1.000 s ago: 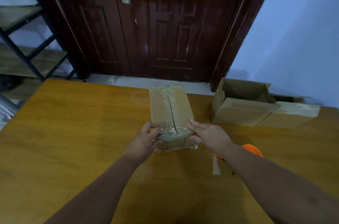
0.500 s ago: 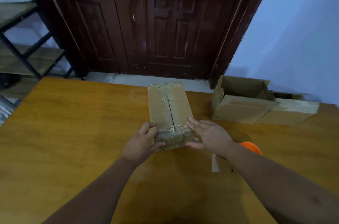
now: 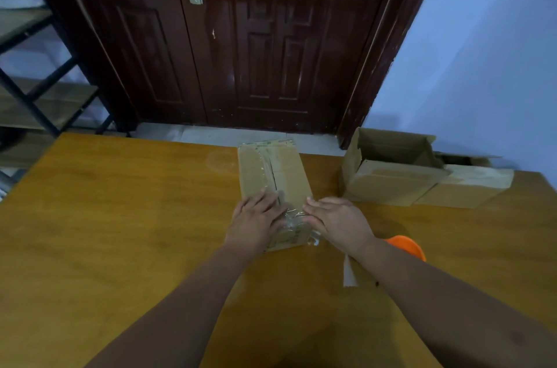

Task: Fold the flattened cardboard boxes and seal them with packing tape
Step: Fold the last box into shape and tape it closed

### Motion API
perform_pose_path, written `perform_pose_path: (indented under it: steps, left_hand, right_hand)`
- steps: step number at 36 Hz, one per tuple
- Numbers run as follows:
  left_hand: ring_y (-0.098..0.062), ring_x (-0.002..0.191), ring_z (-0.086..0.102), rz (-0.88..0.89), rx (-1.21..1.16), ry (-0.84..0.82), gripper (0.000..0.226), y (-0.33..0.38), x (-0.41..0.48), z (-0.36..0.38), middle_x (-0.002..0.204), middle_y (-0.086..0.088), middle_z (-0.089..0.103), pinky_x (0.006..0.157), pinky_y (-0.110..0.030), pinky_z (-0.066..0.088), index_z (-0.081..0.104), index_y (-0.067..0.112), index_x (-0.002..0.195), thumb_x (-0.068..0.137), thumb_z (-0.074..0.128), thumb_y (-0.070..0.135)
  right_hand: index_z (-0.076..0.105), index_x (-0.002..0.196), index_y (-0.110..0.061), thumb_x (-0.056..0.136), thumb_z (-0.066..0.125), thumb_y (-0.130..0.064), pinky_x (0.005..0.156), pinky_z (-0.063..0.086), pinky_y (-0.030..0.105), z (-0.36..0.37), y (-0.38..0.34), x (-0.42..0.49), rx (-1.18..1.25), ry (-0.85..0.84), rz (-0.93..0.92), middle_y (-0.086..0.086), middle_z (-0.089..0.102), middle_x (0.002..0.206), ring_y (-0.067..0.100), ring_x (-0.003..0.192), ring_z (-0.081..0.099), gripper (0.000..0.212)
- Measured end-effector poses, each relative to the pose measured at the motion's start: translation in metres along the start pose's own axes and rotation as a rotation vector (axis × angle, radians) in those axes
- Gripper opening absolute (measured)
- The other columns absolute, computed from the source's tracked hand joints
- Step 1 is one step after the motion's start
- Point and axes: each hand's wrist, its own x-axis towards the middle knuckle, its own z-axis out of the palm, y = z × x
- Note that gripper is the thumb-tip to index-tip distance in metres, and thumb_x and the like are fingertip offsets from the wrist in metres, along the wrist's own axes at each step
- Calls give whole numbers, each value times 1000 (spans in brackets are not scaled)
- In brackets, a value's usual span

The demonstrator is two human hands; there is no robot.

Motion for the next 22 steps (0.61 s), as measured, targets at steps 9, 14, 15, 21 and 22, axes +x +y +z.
perform_pose_path:
  steps: [9, 14, 15, 21, 22]
  left_hand:
    - [-13, 147, -2, 43, 35, -118, 55, -12, -3, 5, 160, 13, 5, 117, -45, 8, 17, 44, 148, 96, 31, 54]
    - [-14, 147, -2, 77, 93, -108, 64, -17, -4, 12, 160, 12, 5, 117, -46, 8, 11, 44, 149, 92, 37, 57]
    - [-14, 147, -2, 76, 96, -99, 63, -18, -4, 13, 160, 12, 6, 117, -46, 8, 11, 44, 149, 92, 37, 56]
    - [-11, 147, 7, 46, 116, -48, 58, -13, -7, 17, 159, 13, 11, 116, -43, 18, 16, 42, 149, 96, 34, 53]
    - [-10, 146, 10, 35, 115, -39, 56, -12, -6, 16, 159, 13, 13, 116, -42, 19, 18, 42, 149, 97, 35, 52]
  right_hand:
    - [45, 142, -21, 97, 44, -46, 105, 39, 35, 4, 5, -1, -88, -90, -9, -4, 38, 151, 19, 129, 47, 51]
    - [58, 131, -13, 92, 61, -34, 96, 49, 42, 3, 6, -2, -111, -27, -61, 4, 53, 138, 26, 115, 61, 45]
    - [61, 128, -12, 89, 65, -33, 92, 51, 41, 2, 5, -3, -128, -2, -69, 5, 56, 135, 25, 110, 63, 45]
    - [77, 99, -16, 62, 89, -36, 61, 58, 26, 11, 5, -4, -248, 256, -163, 0, 73, 105, 13, 77, 71, 44]
    - [77, 98, -16, 62, 89, -36, 61, 57, 25, 13, 6, -4, -252, 273, -162, -1, 73, 105, 12, 77, 71, 43]
